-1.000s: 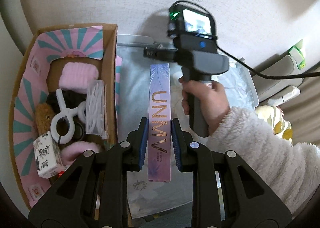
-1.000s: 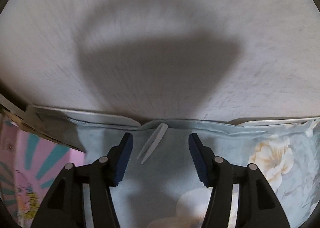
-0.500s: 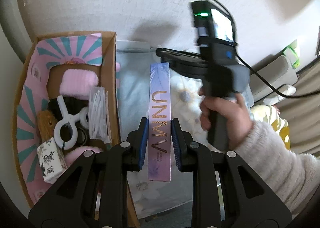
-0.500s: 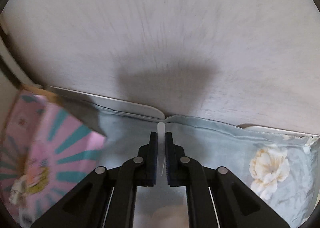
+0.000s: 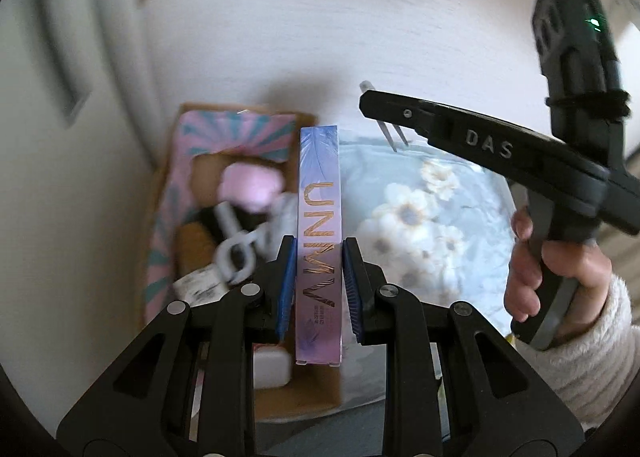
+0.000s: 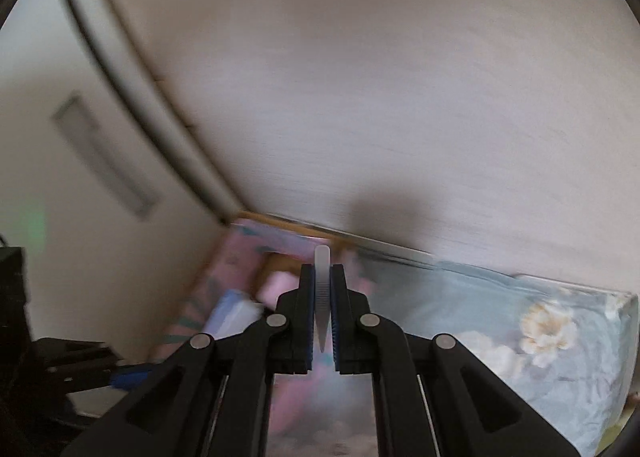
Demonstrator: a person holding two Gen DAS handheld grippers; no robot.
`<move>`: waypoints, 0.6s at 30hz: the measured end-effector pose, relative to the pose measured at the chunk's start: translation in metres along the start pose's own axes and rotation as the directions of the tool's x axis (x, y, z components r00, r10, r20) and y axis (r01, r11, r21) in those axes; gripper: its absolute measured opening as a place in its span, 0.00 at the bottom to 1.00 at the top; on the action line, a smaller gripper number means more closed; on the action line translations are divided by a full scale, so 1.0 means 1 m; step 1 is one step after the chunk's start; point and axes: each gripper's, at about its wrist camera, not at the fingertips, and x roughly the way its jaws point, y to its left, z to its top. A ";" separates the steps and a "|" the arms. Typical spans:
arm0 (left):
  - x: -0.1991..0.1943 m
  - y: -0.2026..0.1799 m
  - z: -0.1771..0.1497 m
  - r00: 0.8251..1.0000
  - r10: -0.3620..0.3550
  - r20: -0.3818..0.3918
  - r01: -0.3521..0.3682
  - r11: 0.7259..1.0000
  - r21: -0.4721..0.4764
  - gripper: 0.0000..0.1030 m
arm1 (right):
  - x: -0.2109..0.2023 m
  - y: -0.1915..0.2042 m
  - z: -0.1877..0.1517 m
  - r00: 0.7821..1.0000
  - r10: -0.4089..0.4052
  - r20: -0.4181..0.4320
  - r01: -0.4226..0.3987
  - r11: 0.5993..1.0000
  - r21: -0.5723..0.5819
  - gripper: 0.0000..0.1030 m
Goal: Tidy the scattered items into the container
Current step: 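Carry the UNMV box and white stick over the box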
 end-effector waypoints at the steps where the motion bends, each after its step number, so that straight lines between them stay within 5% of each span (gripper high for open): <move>1: 0.000 0.008 -0.004 1.000 0.013 -0.001 -0.013 1.000 -0.021 0.20 | 0.004 0.009 0.000 1.000 0.009 -0.005 -0.009 1.000 -0.018 0.06; 7: 0.014 0.040 -0.027 0.989 0.148 -0.022 -0.149 0.987 -0.066 0.20 | 0.044 0.044 -0.012 0.994 0.019 -0.112 -0.028 0.997 -0.073 0.06; 18: 0.041 0.055 -0.049 0.980 0.185 -0.072 -0.189 0.980 -0.055 0.20 | 0.074 0.047 -0.024 0.970 -0.078 -0.232 0.040 0.986 -0.164 0.06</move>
